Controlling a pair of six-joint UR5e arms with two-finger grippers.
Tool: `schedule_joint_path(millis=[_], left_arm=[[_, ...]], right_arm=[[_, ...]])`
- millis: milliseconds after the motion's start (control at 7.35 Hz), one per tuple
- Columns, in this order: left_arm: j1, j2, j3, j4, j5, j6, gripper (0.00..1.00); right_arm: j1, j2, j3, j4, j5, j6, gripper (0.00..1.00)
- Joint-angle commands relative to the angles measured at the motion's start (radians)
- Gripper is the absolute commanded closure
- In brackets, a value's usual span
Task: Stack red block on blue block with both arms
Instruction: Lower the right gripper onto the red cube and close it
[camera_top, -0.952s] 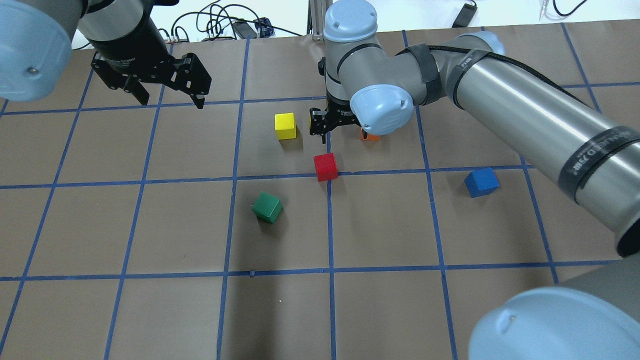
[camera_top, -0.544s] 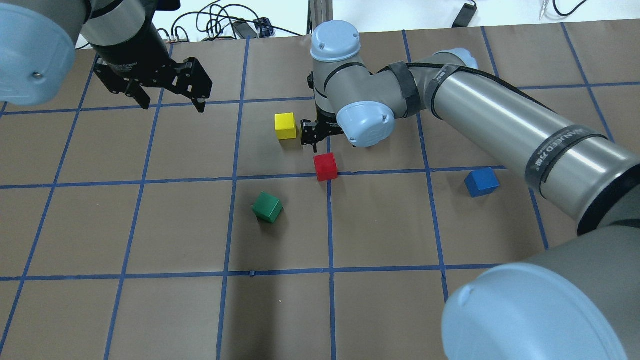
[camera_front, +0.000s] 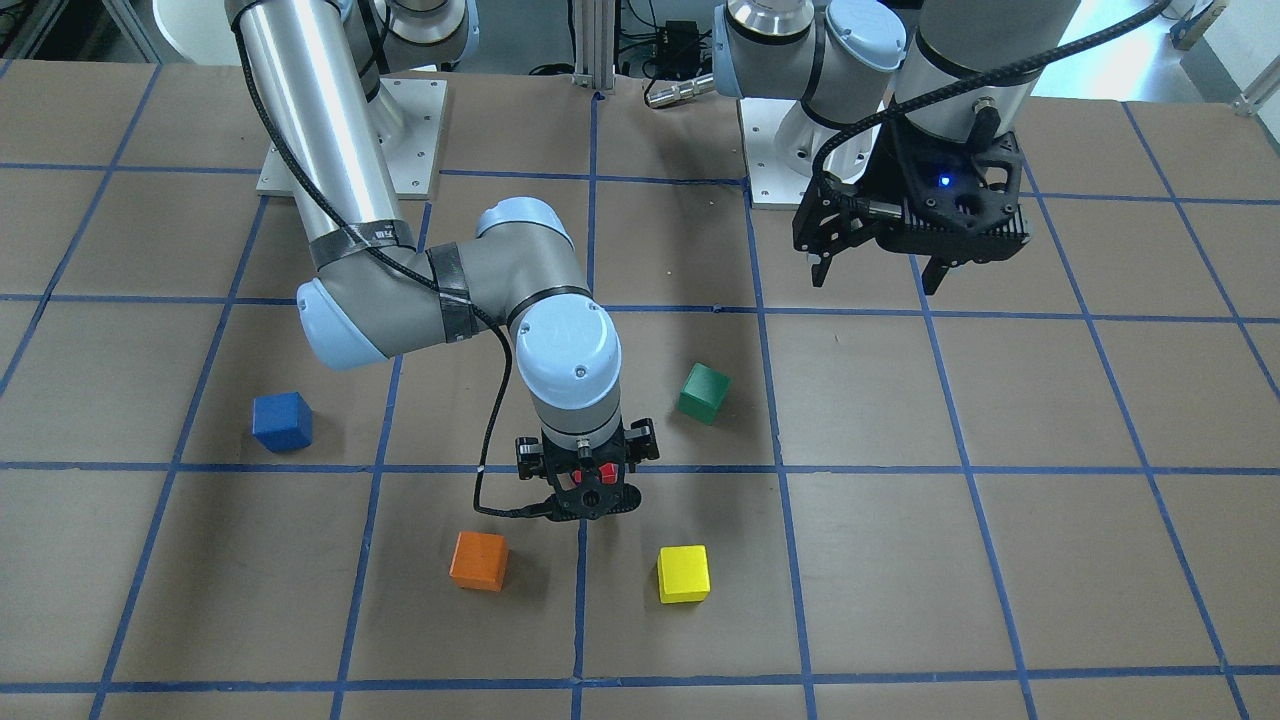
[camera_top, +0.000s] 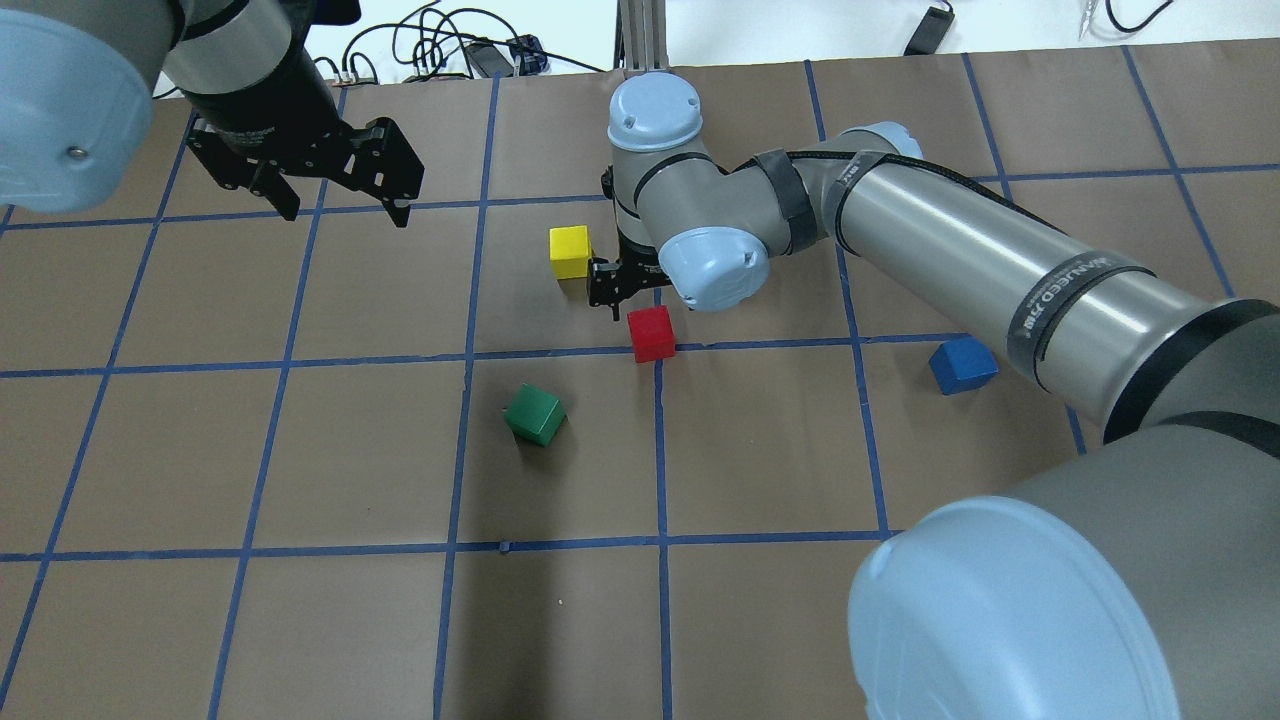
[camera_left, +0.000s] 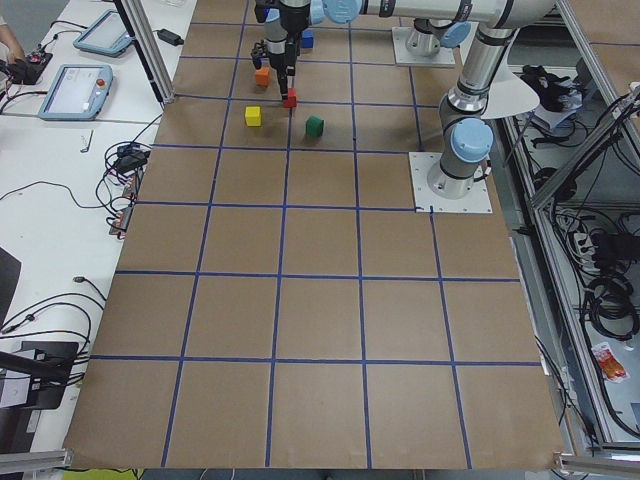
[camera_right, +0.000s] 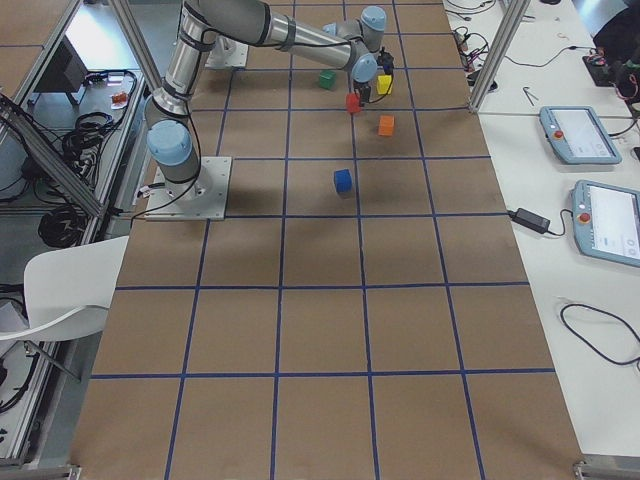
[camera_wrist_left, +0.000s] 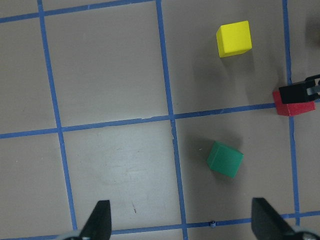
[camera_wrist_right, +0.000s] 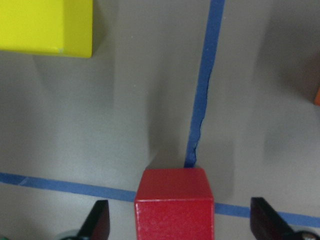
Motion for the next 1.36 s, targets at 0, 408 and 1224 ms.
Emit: schedule_joint_path(millis=[0,408,1224], left_arm=[[0.008,0.0,0.008,-0.001,-0.003,0.009,0.0],[0.008,0.0,0.008,0.0,-0.002,0.011,0.0],[0.008,0.0,-0.001,0.011,0.001,0.011,0.0]], right_arm=[[0.002,-0.001,0.049,-0.015,0.009,0.003,0.0],[0.002,0.0,0.064,-0.03,0.009,0.005,0.41],[-0.033,-0.11,0.032,0.043,0.001,-0.007,1.0]])
